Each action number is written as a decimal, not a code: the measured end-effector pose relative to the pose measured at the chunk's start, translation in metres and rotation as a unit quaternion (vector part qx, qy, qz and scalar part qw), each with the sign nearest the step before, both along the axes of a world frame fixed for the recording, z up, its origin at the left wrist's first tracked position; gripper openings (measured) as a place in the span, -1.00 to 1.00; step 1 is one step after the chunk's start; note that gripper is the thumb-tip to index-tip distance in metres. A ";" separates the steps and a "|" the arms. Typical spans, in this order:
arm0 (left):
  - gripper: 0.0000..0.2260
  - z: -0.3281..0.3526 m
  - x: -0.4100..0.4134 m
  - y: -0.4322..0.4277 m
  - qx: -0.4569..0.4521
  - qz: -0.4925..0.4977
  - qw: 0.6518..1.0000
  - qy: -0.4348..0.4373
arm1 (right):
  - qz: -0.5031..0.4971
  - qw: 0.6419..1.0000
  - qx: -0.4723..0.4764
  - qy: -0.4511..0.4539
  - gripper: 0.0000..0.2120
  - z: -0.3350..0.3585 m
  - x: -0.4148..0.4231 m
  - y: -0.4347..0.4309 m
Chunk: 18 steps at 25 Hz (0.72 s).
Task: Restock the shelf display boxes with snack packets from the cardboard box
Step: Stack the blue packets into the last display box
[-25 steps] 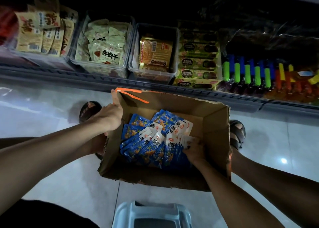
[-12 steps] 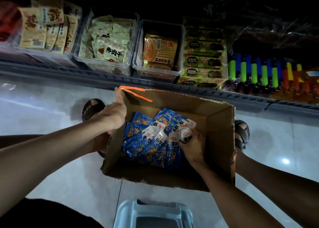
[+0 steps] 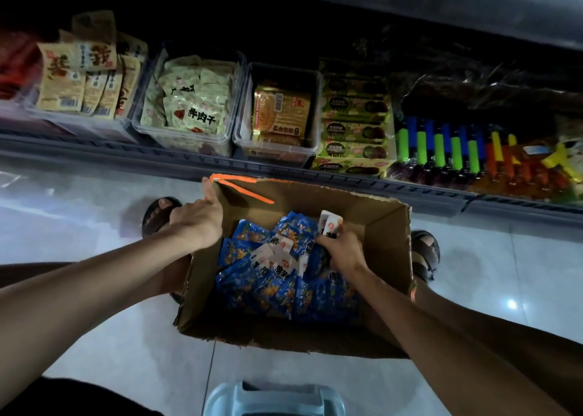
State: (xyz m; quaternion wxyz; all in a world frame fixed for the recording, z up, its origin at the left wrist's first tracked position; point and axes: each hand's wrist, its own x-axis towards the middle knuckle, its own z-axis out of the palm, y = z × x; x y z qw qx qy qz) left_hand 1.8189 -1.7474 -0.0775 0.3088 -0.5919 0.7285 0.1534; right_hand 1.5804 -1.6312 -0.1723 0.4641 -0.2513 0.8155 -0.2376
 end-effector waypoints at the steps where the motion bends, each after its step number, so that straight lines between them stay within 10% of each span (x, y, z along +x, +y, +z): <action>1: -0.32 0.008 -0.005 -0.001 -0.021 -0.011 1.000 0.006 | 0.009 1.000 -0.014 -0.010 -0.57 0.020 -0.003 -0.010; 5: -0.36 0.077 -0.045 -0.003 0.000 0.010 0.972 0.233 | 0.035 0.992 -0.097 -0.077 -0.46 0.131 -0.012 -0.040; 11: -0.61 0.186 -0.080 0.028 0.323 0.140 0.786 0.509 | 0.043 0.952 -0.248 -0.174 -0.91 0.281 -0.018 -0.033; 18: -0.73 0.216 -0.118 0.027 0.315 0.193 0.718 0.590 | 0.031 0.934 -0.340 -0.106 -0.30 0.325 -0.021 -0.041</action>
